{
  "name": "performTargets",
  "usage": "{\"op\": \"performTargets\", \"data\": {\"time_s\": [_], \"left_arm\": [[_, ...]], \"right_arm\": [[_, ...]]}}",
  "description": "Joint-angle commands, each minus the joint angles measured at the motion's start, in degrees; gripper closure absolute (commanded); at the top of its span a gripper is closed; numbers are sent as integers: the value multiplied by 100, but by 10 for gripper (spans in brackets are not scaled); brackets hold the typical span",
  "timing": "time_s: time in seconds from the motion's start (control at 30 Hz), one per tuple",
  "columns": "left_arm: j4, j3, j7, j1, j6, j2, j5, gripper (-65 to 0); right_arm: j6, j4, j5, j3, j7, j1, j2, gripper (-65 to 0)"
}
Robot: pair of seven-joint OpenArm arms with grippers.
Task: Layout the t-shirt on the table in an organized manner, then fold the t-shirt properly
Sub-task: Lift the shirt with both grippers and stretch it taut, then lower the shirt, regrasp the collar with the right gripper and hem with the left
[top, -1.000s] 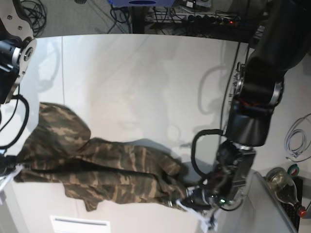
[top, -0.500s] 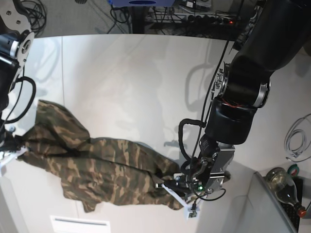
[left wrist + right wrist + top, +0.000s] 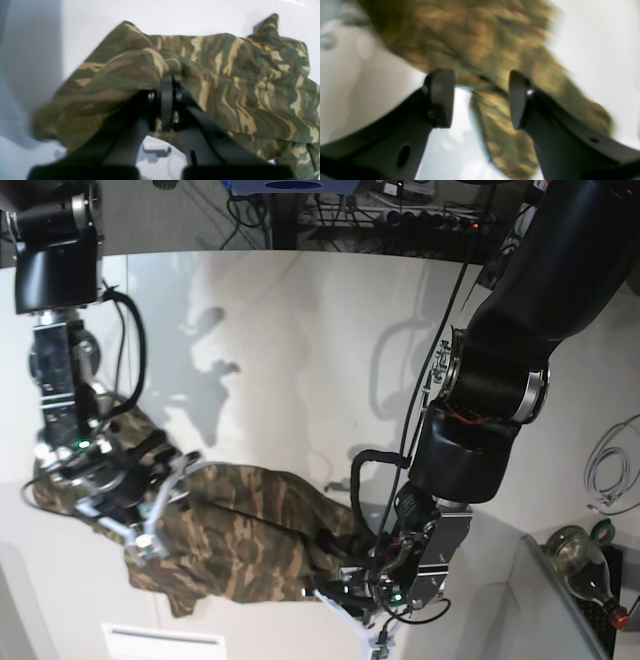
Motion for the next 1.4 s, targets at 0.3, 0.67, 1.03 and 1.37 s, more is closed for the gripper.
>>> {"op": "performTargets", "data": {"time_s": [0.3,0.67,1.03,1.37], "left_arm": [[86,6,-99,-284,-39,100,-20,0],[104,6,-81,-231,-39,91,-29,0],[95,6,-81,-222,-39,12,-29,0],[95,6,-81,-214,-39,-120,-29,0]], "right_arm": [[-353,-1742,-83,-1681,1259,759,-515,-474],[-679,-4379,-83,-2138,2411,1919,-981,-474],[-635,-5073,-66,-2138,2296,1902,-1095,-5],[-239,-3192,-75,-2147,1162,829,-726,0]]}}
